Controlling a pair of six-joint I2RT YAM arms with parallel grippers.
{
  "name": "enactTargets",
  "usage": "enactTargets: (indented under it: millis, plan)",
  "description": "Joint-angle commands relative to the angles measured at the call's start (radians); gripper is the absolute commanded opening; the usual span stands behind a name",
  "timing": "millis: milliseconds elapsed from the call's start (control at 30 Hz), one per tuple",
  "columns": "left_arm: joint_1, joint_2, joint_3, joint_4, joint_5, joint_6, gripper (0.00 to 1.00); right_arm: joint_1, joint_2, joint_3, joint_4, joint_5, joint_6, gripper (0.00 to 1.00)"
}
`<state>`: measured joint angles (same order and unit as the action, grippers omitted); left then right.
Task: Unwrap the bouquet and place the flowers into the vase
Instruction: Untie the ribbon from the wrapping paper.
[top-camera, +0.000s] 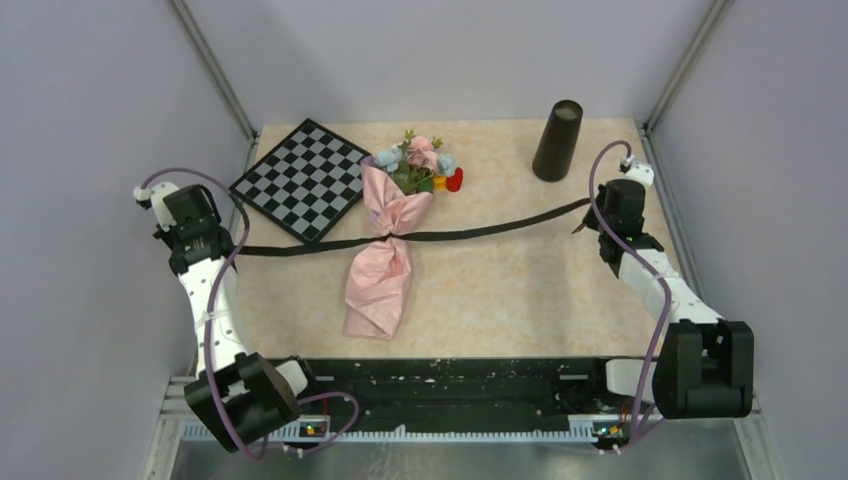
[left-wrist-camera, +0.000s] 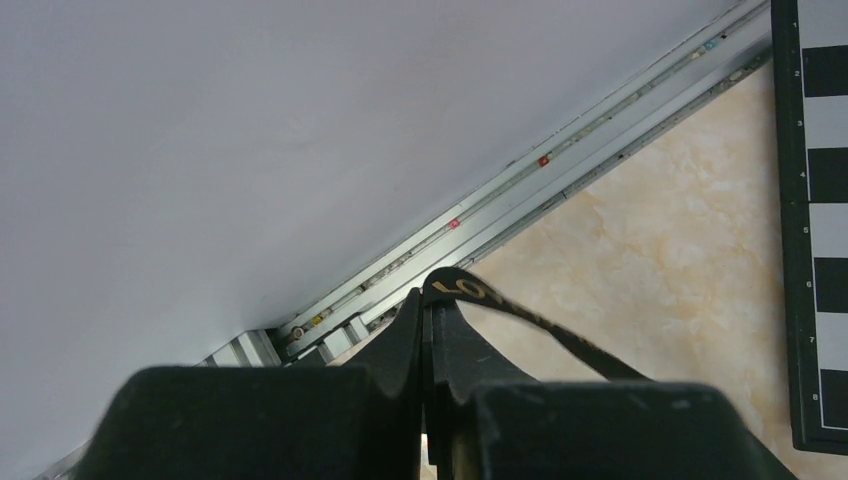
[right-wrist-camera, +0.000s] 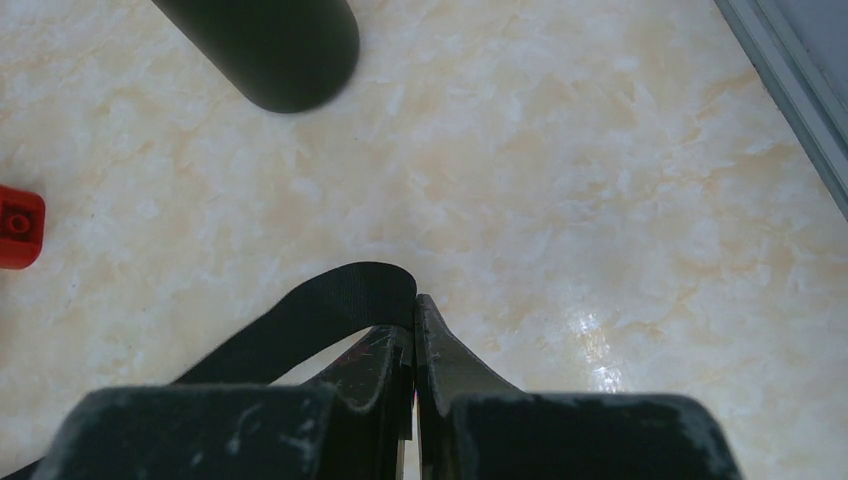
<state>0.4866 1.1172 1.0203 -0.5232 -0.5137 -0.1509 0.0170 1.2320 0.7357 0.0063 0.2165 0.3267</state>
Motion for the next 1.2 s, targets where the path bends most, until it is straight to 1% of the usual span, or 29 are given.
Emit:
enactTargets:
  millis: [0, 133, 233, 300, 367, 400, 433, 467, 500, 533, 567, 600, 700, 767, 800, 967, 1000, 1033, 1167]
  plan:
    - [0.01, -0.028, -0.003, 0.045, -0.035, -0.001, 0.0, -0.036, -0.012, 0.059, 0.01, 0.011, 0.011, 0.0]
    - [0.014, -0.026, -0.005, 0.046, -0.023, 0.0, 0.0, -0.044, -0.013, 0.06, 0.009, 0.008, 0.01, 0.0]
    - [0.013, -0.014, -0.003, 0.045, 0.016, 0.002, 0.01, -0.044, -0.012, 0.056, 0.013, 0.008, 0.012, 0.0]
    - [0.013, -0.004, 0.002, 0.04, 0.085, 0.009, 0.05, -0.044, -0.011, 0.051, 0.013, 0.012, 0.016, 0.0]
    - [0.014, 0.004, 0.004, 0.036, 0.148, 0.014, 0.15, -0.044, -0.008, 0.046, 0.011, 0.026, 0.019, 0.0]
    - [0.014, 0.008, 0.007, 0.034, 0.175, 0.015, 0.25, -0.044, -0.008, 0.046, 0.007, 0.035, 0.021, 0.06]
    - [0.012, 0.012, 0.009, 0.031, 0.207, 0.02, 0.38, -0.045, -0.005, 0.046, 0.002, 0.048, 0.024, 0.19]
    - [0.012, 0.014, 0.012, 0.027, 0.234, 0.021, 0.51, -0.044, -0.006, 0.044, -0.003, 0.061, 0.027, 0.38]
    - [0.012, 0.016, 0.013, 0.025, 0.268, 0.022, 0.62, -0.044, -0.007, 0.042, -0.003, 0.068, 0.027, 0.54]
    - [0.009, 0.018, 0.014, 0.026, 0.306, 0.023, 0.67, -0.044, -0.01, 0.04, -0.003, 0.071, 0.025, 0.64]
    - [0.004, 0.018, 0.015, 0.025, 0.347, 0.02, 0.73, -0.045, -0.015, 0.035, -0.003, 0.074, 0.024, 0.7]
    - [-0.003, 0.017, 0.014, 0.026, 0.391, 0.018, 0.78, -0.043, -0.022, 0.03, -0.003, 0.073, 0.023, 0.74]
    - [-0.059, 0.01, 0.011, 0.031, 0.465, 0.022, 0.91, -0.044, -0.046, 0.01, 0.001, 0.052, 0.019, 0.77]
    - [-0.124, 0.003, 0.004, 0.042, 0.504, 0.028, 0.96, -0.045, -0.067, -0.011, 0.016, 0.015, 0.015, 0.78]
    - [-0.17, -0.001, -0.002, 0.048, 0.544, 0.035, 0.97, -0.044, -0.076, -0.024, 0.029, -0.027, 0.012, 0.78]
    - [-0.446, 0.006, -0.026, 0.058, 0.58, 0.087, 0.99, -0.036, -0.106, -0.074, 0.105, -0.27, 0.003, 0.8]
    - [-0.48, 0.012, -0.028, 0.064, 0.604, 0.082, 0.99, -0.026, -0.101, -0.077, 0.115, -0.31, 0.004, 0.8]
    - [-0.519, 0.022, -0.03, 0.072, 0.659, 0.073, 0.99, -0.009, -0.097, -0.08, 0.123, -0.342, 0.003, 0.8]
    - [-0.596, 0.096, -0.006, 0.108, 0.837, 0.0, 0.99, 0.14, -0.058, -0.072, 0.139, -0.39, -0.011, 0.78]
